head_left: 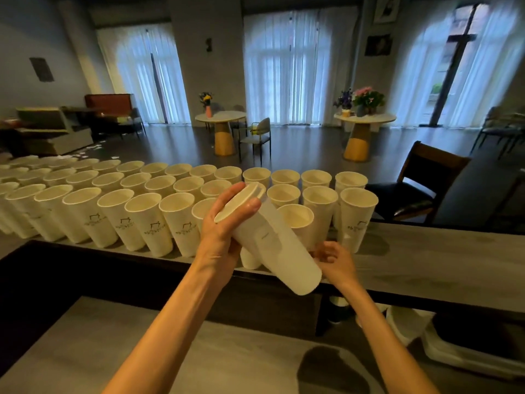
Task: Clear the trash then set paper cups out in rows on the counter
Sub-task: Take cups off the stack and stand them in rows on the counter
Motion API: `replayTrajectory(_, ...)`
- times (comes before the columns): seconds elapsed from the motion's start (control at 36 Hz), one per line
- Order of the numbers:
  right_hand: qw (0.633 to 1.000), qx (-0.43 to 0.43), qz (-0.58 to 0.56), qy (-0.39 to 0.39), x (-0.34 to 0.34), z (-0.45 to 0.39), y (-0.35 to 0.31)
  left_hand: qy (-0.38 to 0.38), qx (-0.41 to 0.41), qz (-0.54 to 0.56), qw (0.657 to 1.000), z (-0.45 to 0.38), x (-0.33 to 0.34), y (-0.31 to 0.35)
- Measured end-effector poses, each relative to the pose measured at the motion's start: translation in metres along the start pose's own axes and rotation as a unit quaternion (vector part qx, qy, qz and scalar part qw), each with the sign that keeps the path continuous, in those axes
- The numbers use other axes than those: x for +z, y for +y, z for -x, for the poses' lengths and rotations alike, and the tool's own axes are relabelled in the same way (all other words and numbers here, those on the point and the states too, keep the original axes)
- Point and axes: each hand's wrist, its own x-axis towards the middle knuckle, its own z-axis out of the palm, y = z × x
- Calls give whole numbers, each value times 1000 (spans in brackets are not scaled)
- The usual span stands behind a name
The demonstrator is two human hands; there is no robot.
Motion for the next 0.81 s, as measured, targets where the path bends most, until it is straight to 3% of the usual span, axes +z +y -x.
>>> replayTrajectory(0.06,998,31,-49,-28,-20,15,-1,-30,-21,-12,999,1,14,-8)
replayTrajectory(0.14,959,77,-189,-197,-44,37,-2,-77,-52,-20,995,3,39,-24)
replayTrajectory(0.19,921,59,-246,-296,-56,50,-5,-96,-65,-27,993,4,54,-36)
replayTrajectory(0.25,914,40,-241,-323,-67,57,-6,-107,-68,-31,991,2,69,-45)
replayTrajectory(0.5,978,-27,-77,-191,-114,60,-6,-115,40,-131,984,-16,106,-48)
replayTrajectory(0.69,998,-49,-35,-2,-136,32,26,13,172,-119,978,-50,110,-8)
replayTrajectory(0.81,992,-23,-80,98,-138,23,32,32,255,-228,939,-63,102,1)
